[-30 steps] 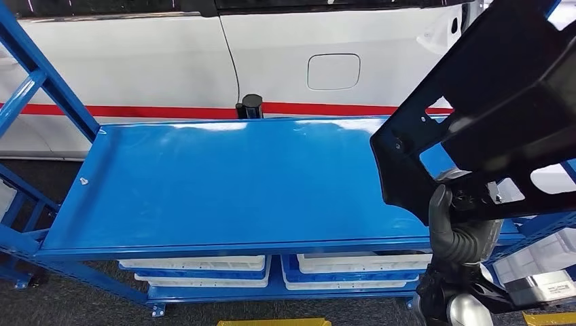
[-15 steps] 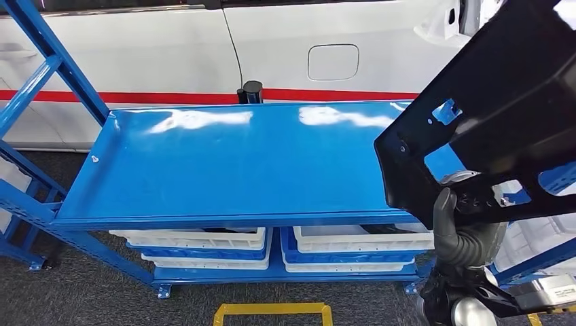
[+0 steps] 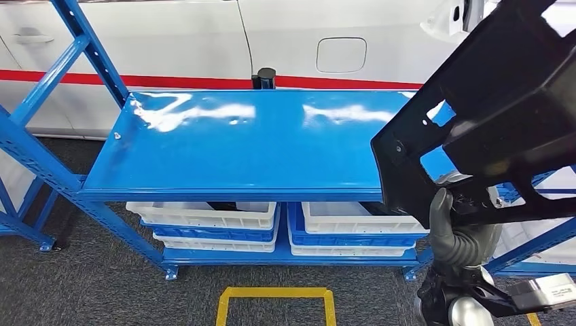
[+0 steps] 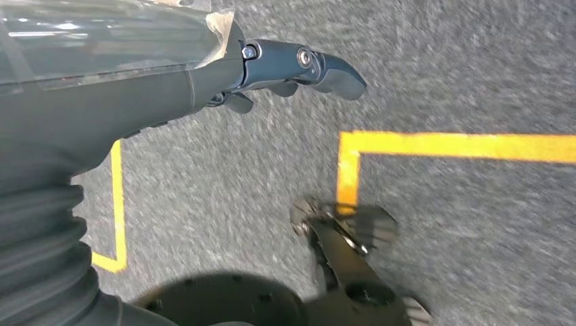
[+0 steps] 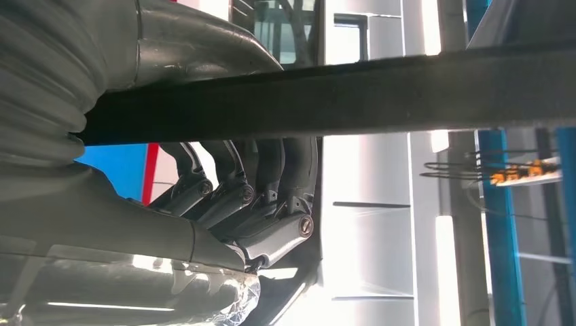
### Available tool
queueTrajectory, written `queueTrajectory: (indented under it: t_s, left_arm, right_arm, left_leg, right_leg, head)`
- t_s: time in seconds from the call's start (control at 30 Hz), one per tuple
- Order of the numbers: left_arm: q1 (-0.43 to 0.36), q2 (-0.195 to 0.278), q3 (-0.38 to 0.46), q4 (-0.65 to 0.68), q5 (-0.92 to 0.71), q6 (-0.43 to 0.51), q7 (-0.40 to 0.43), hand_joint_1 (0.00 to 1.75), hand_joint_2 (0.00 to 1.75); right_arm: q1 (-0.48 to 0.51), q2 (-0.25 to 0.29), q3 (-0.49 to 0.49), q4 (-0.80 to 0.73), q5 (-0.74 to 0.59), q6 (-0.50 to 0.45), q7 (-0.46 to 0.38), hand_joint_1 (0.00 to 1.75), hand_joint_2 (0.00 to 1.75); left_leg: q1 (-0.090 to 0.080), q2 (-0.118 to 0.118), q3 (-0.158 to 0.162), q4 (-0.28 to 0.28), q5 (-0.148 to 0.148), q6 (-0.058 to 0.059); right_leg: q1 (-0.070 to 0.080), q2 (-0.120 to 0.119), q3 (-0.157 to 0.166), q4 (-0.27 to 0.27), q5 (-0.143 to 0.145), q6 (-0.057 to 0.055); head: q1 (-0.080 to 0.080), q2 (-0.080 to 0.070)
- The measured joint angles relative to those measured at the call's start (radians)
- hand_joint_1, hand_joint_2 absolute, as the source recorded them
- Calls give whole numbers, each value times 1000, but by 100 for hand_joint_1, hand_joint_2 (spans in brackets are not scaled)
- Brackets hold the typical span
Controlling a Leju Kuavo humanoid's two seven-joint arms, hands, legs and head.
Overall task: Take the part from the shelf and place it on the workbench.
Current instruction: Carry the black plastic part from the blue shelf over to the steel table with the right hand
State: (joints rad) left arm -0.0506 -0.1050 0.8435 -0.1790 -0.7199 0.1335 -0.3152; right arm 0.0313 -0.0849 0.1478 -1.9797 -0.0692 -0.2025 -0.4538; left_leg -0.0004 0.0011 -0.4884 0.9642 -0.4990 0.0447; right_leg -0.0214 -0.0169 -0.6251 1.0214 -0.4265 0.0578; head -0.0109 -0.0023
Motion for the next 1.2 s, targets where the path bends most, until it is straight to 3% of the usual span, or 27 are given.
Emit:
queueTrajectory:
  t_s: [0.1,0.13,0.2,0.27,0.33,0.4,0.47,0.53,0.6,0.67,0.7,0.77,0.83,0.9,0.97,1.03,1.07,1.13,1.2]
  left_arm:
    - [-1,1,0,0,1,2,5,0,175]
    - [0,1,0,0,1,4,7,0,175]
    - [0,0,0,0,1,5,11,0,175]
    - [0,-2,0,0,1,8,14,0,175]
    - [0,-5,0,0,0,10,17,0,175]
    - [0,-6,0,0,-1,11,18,0,175]
    - [1,-5,0,0,-4,9,18,0,175]
    - [2,-5,0,0,-8,5,19,0,175]
    - [3,-5,0,0,-11,1,19,0,175]
    - [2,-6,0,0,-13,0,19,0,175]
    - [2,-6,0,0,-13,-1,19,0,175]
    - [2,-6,0,0,-15,-1,19,0,175]
    - [1,-5,-1,0,-17,-2,18,0,175]
    - [-1,-6,-2,0,-20,-4,18,0,175]
    - [-3,-6,-3,-1,-23,-5,17,0,175]
    - [-2,-6,-4,-1,-24,-5,17,0,175]
    - [-2,-6,-4,-1,-25,-5,17,0,175]
    - [-1,-6,-4,-1,-26,-5,17,0,175]
    - [-2,-6,-4,-1,-28,-6,17,0,175]
  right_arm:
    - [1,0,-1,0,-1,0,-1,175,175]
    - [1,1,-1,0,-1,0,-1,175,175]
    - [2,1,-1,0,-1,0,-1,175,175]
    - [3,2,0,-1,0,0,-1,175,175]
    - [2,3,0,-3,0,0,-1,175,175]
    - [2,4,-1,-7,1,0,-2,175,175]
    - [4,6,-1,-9,1,0,-2,175,175]
    - [5,8,-2,-11,1,-1,-1,175,175]
    - [6,9,-4,-14,1,-2,-1,175,175]
    - [7,10,-7,-17,1,-3,-1,175,175]
    - [8,10,-8,-18,1,-3,-1,175,175]
    - [12,11,-11,-21,1,-4,-1,175,175]
    - [17,11,-15,-26,1,-7,0,175,175]
    - [19,12,-21,-34,1,-9,0,175,175]
    - [21,12,-27,-44,2,-9,0,175,175]
    - [28,12,-31,-50,4,-10,-1,175,175]
    - [32,11,-33,-52,4,-10,-1,175,175]
    - [38,10,-37,-55,5,-11,-2,175,175]
    - [42,10,-41,-57,5,-11,-2,175,175]
  left_leg:
    - [-2,4,-37,0,32,17]
    - [-4,4,-49,0,42,18]
    - [-6,5,-74,3,61,17]
    - [-7,4,-102,10,81,13]
    - [-10,3,-127,21,98,3]
    - [-13,2,-139,26,114,-7]
    - [-11,0,-146,28,121,-17]
    - [-7,-3,-159,56,81,-28]
    - [-1,-4,-182,134,-7,-39]
    - [7,-4,-204,245,-79,-50]
    - [11,-4,-207,288,-90,-55]
    - [19,-4,-177,293,-56,-63]
    - [28,-4,-99,198,-8,-69]
    - [29,-7,-25,86,-7,-72]
    - [23,-10,-7,43,-23,-69]
    - [20,-9,-21,38,-15,-51]
    - [19,-7,-29,36,-7,-37]
    - [18,-2,-50,33,14,-9]
    - [13,1,-75,33,34,3]
  right_leg:
    - [1,8,-55,159,-122,-19]
    - [0,9,-67,218,-149,-19]
    - [0,11,-59,274,-157,-6]
    - [0,12,30,178,-117,11]
    - [5,13,148,14,-102,11]
    - [12,14,184,-57,-116,-1]
    - [9,13,172,-61,-109,-14]
    - [0,9,158,-62,-93,-33]
    - [-4,6,142,-63,-75,-48]
    - [-4,4,123,-62,-57,-50]
    - [-4,4,112,-60,-47,-47]
    - [-8,4,87,-52,-33,-40]
    - [-13,3,63,-38,-24,-31]
    - [-12,3,43,-23,-17,-20]
    - [-10,2,29,-17,-5,-3]
    - [-10,2,19,-16,5,16]
    - [-10,2,9,-8,-4,18]
    - [-11,5,-23,64,-70,4]
    - [-8,8,-58,188,-150,-12]
  head:
    - [4,0]
    - [4,0]
    - [5,0]
    - [5,0]
    - [4,0]
    - [4,0]
    - [4,0]
    - [1,0]
    - [-2,0]
    - [-4,0]
    - [-3,0]
    - [-4,0]
    - [-4,0]
    - [-5,0]
    - [-4,0]
    - [-4,0]
    - [-3,0]
    - [0,0]
    - [4,0]
